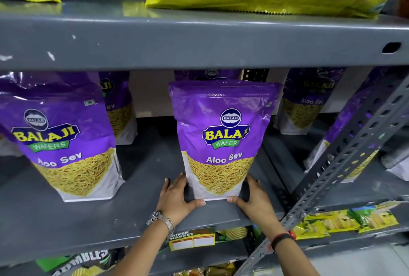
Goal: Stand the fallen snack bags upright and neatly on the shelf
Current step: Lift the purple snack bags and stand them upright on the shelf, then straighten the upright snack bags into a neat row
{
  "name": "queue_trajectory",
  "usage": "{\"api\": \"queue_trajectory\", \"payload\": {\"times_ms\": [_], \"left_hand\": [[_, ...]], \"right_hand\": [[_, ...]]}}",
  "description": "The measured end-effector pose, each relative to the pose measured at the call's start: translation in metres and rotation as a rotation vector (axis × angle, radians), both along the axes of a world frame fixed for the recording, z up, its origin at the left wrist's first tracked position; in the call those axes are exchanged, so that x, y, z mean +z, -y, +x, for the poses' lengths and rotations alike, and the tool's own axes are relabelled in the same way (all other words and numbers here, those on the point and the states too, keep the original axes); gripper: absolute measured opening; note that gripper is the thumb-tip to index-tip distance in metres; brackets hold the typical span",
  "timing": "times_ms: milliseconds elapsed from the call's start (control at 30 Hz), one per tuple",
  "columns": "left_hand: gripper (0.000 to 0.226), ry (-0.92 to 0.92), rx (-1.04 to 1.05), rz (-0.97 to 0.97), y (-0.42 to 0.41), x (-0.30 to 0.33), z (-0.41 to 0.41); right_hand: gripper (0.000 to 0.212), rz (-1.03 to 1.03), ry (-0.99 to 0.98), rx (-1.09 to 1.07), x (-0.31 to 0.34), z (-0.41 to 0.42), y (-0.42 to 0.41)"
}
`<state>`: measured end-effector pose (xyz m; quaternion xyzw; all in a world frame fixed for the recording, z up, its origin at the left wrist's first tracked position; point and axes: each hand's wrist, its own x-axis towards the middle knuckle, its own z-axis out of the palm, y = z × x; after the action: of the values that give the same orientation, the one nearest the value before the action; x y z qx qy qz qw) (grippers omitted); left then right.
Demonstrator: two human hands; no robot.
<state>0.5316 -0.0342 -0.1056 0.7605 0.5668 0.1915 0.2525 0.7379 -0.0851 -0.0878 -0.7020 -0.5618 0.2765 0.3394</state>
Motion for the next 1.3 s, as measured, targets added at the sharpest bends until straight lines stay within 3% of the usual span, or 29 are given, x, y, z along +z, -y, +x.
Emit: {"api": "queue_trajectory", "payload": {"times_ms": [167, 367, 533, 633, 700, 833, 933, 1033, 1133, 1233, 1300], "left_hand": [[0.103, 0.0, 0.019, 0.013, 0.0, 0.0, 0.001], [0.078, 0.005, 0.036, 0.026, 0.001, -0.001, 0.002], [0.08, -0.013, 0.038, 0.011, 0.005, 0.005, 0.002], [0.085, 0.142, 0.054, 0.007, 0.013, 0.007, -0.006], [0.083, 0.319, 0.11, 0.009, 0.023, 0.012, -0.027], [0.062, 0.399, 0.287, 0.118, 0.048, 0.011, -0.098], [0.023, 0.443, 0.456, 0.177, 0.051, 0.011, -0.156], [0.034, 0.567, 0.617, 0.142, 0.036, 0.015, -0.212], [0.077, 0.681, 0.52, -0.073, 0.012, 0.022, -0.249], [0.113, 0.567, 0.285, -0.167, -0.008, 0.025, -0.259], [0.111, 0.459, 0.277, -0.189, -0.013, 0.027, -0.258]], "right_hand": [[0.068, -0.008, 0.009, -0.001, 0.001, 0.001, -0.001], [0.065, -0.017, 0.003, 0.005, 0.003, 0.0, 0.001], [0.07, -0.039, -0.002, -0.002, 0.004, 0.0, 0.003], [0.073, 0.058, -0.036, -0.206, 0.003, -0.011, 0.019], [0.047, 0.159, -0.094, -0.329, 0.004, -0.036, 0.036], [0.011, 0.153, -0.124, 0.037, -0.002, -0.113, 0.044], [0.032, 0.071, -0.056, 0.286, -0.003, -0.16, 0.015], [0.065, -0.015, -0.081, 0.363, 0.001, -0.204, -0.023], [0.092, -0.107, -0.166, 0.363, 0.008, -0.24, -0.051], [0.081, -0.1, -0.176, 0.298, 0.008, -0.257, -0.066], [0.075, -0.099, -0.157, 0.277, 0.006, -0.262, -0.068]]}}
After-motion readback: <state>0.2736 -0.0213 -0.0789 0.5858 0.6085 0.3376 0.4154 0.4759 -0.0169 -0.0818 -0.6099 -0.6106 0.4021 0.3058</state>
